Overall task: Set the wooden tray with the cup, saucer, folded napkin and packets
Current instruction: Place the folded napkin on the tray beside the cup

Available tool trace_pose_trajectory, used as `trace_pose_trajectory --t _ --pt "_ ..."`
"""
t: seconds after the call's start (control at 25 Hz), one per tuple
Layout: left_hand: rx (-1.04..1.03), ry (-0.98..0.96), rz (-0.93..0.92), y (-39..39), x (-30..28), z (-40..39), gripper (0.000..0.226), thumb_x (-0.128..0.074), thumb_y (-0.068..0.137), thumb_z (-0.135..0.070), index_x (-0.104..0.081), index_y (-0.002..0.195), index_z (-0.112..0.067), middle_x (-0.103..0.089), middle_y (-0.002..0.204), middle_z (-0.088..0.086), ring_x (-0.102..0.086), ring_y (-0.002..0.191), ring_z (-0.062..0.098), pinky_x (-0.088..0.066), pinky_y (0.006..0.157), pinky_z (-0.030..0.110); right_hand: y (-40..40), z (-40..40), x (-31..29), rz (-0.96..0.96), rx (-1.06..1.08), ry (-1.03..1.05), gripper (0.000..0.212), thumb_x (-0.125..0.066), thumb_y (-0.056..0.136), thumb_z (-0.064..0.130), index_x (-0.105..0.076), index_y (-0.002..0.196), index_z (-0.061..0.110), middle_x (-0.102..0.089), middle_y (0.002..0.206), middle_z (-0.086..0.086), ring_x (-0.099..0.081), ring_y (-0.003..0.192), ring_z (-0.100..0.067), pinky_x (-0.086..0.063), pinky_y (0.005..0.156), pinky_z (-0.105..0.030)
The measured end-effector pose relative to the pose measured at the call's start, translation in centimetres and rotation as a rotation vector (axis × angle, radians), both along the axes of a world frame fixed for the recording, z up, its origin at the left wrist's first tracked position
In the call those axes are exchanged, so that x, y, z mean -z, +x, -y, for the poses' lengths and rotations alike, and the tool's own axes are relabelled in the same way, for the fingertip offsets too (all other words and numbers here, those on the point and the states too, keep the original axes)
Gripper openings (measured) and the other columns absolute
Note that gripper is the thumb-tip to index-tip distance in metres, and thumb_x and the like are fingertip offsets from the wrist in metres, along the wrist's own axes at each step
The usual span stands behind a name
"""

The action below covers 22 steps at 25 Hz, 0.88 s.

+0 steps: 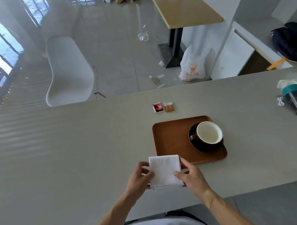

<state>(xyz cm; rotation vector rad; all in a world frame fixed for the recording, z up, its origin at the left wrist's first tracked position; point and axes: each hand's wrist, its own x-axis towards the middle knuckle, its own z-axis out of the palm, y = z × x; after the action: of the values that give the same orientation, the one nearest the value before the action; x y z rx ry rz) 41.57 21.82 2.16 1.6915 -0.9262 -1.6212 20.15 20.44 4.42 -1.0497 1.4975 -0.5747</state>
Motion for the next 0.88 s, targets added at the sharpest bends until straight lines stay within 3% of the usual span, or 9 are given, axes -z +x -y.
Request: trace_pose_trajectory --t 0.08,0.2,0.32,0.52,0.6,0.72,0.88 --pt "-0.041 0.006 0.021 -2.0 0.3 0.6 0.02 -0.064 0.089 -0.013 -0.058 0.106 -0.023 -0.062 0.095 0.013 -0.068 0.077 0.02 -0.058 0.061 0.03 -1.7 1.4 0.5 -0.069 -0.065 -0.032 0.066 -0.068 0.086 0.025 -0.039 0.145 0.028 -0.053 0.112 0.011 -0.058 0.101 -0.012 -0.058 0.068 -0.022" --pt "-0.093 0.011 0.09 -4.1 1.0 1.8 0.022 -0.065 0.089 -0.016 -0.059 0.109 -0.025 -0.063 0.096 0.012 -0.069 0.078 0.021 -0.061 0.062 0.034 -3.6 3.5 1.6 -0.135 -0.173 -0.037 0.071 -0.066 0.085 0.024 -0.034 0.148 0.029 -0.048 0.117 0.011 -0.054 0.103 -0.009 -0.057 0.076 -0.024" --pt "-0.095 -0.006 0.193 -5.2 1.3 3.2 0.029 -0.064 0.088 -0.017 -0.058 0.115 -0.024 -0.063 0.091 0.005 -0.067 0.074 0.018 -0.061 0.062 0.034 -4.4 5.0 2.7 -0.219 -0.266 -0.059 0.075 -0.065 0.083 0.024 -0.03 0.149 0.026 -0.043 0.12 0.01 -0.047 0.106 -0.005 -0.043 0.081 -0.016" --pt "-0.006 -0.019 0.309 -6.3 1.2 5.8 0.059 -0.062 0.073 -0.015 -0.051 0.128 -0.032 -0.066 0.096 -0.005 -0.069 0.078 0.013 -0.054 0.058 0.021 -4.9 7.5 4.4 -0.332 -0.38 -0.083 0.078 -0.063 0.085 0.022 -0.024 0.152 0.02 -0.045 0.13 0.0 -0.048 0.122 -0.018 -0.038 0.096 -0.023" --pt "0.03 -0.058 0.366 -6.8 1.4 6.3 0.066 -0.062 0.072 -0.016 -0.047 0.133 -0.034 -0.065 0.104 -0.006 -0.069 0.081 0.013 -0.057 0.064 0.025 -4.9 8.4 4.9 -0.383 -0.409 -0.114 0.075 -0.06 0.088 0.021 -0.023 0.152 0.018 -0.044 0.137 -0.004 -0.046 0.126 -0.021 -0.038 0.1 -0.026" --pt "0.165 -0.14 0.628 -7.2 2.0 6.2 0.059 -0.065 0.082 -0.017 -0.047 0.138 -0.026 -0.056 0.126 -0.002 -0.065 0.096 0.017 -0.055 0.081 0.029 -4.7 9.0 5.3 -0.428 -0.442 -0.148 0.071 -0.056 0.091 0.019 -0.021 0.152 0.016 -0.04 0.145 -0.005 -0.046 0.129 -0.022 -0.039 0.101 -0.028" --pt "0.312 -0.224 0.833 -7.6 2.9 6.0 0.051 -0.063 0.089 -0.023 -0.047 0.137 -0.021 -0.048 0.136 0.0 -0.062 0.101 0.019 -0.05 0.078 0.026 -4.7 9.1 6.1 -0.506 -0.521 -0.187 0.07 -0.054 0.092 0.021 -0.019 0.153 0.016 -0.037 0.147 -0.005 -0.052 0.122 -0.026 -0.048 0.094 -0.033"
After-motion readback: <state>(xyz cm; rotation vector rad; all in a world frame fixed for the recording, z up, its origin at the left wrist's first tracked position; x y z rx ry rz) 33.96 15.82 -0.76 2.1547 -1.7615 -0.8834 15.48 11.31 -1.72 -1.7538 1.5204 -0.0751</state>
